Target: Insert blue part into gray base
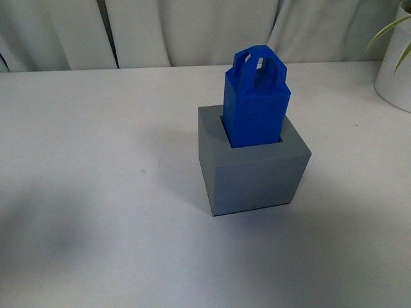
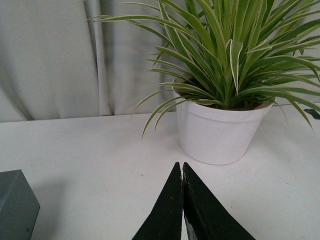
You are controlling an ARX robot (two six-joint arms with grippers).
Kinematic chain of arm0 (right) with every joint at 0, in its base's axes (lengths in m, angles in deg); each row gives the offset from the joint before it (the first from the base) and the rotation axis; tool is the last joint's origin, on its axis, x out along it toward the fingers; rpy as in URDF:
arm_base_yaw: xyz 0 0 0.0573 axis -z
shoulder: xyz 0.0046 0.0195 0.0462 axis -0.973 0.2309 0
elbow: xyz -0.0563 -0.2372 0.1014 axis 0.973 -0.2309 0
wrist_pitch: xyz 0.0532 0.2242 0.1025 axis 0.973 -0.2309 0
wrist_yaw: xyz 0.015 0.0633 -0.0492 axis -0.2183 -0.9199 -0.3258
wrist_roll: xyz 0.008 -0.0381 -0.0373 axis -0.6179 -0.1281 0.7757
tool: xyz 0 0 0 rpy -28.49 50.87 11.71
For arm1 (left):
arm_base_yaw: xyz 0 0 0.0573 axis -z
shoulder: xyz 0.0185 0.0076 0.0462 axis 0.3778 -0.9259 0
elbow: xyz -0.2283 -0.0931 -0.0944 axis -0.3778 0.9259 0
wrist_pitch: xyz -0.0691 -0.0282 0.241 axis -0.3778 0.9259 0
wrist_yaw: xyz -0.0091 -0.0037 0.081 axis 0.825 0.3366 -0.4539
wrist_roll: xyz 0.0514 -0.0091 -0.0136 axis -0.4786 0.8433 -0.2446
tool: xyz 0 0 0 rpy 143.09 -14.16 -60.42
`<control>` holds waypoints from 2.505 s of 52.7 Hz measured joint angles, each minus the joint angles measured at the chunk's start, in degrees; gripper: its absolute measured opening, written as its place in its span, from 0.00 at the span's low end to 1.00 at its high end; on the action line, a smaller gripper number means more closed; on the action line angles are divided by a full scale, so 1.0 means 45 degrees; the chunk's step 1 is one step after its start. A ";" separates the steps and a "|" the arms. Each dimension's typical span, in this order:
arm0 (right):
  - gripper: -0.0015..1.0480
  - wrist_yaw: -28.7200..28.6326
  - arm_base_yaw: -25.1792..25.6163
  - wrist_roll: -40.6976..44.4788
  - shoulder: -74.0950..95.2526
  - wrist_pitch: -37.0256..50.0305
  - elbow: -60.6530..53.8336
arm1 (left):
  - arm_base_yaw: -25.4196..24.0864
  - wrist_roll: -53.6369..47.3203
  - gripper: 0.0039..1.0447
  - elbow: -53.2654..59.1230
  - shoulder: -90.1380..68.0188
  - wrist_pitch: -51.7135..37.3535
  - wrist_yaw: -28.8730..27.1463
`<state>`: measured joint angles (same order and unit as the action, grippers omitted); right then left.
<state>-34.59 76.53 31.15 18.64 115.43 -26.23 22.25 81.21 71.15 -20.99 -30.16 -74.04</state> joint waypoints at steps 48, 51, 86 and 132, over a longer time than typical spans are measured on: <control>0.02 -0.0078 0.0000 -0.0015 -0.4867 -0.3254 -0.1404 | 0.0000 0.0005 0.94 0.0000 0.0000 0.0000 -0.0010; 0.02 -0.0073 0.0000 -0.0015 -0.5144 -0.3565 -0.1404 | 0.0000 0.0000 0.94 0.0000 0.0000 0.0000 -0.0005; 0.02 -0.0092 0.0000 -0.0015 -0.9097 -0.7529 -0.1389 | 0.0000 0.0005 0.94 0.0000 0.0000 0.0000 -0.0005; 0.93 -0.0087 0.0000 -0.0024 -0.9107 -0.7572 -0.1389 | 0.0000 0.0000 0.94 0.0000 0.0000 0.0000 -0.0005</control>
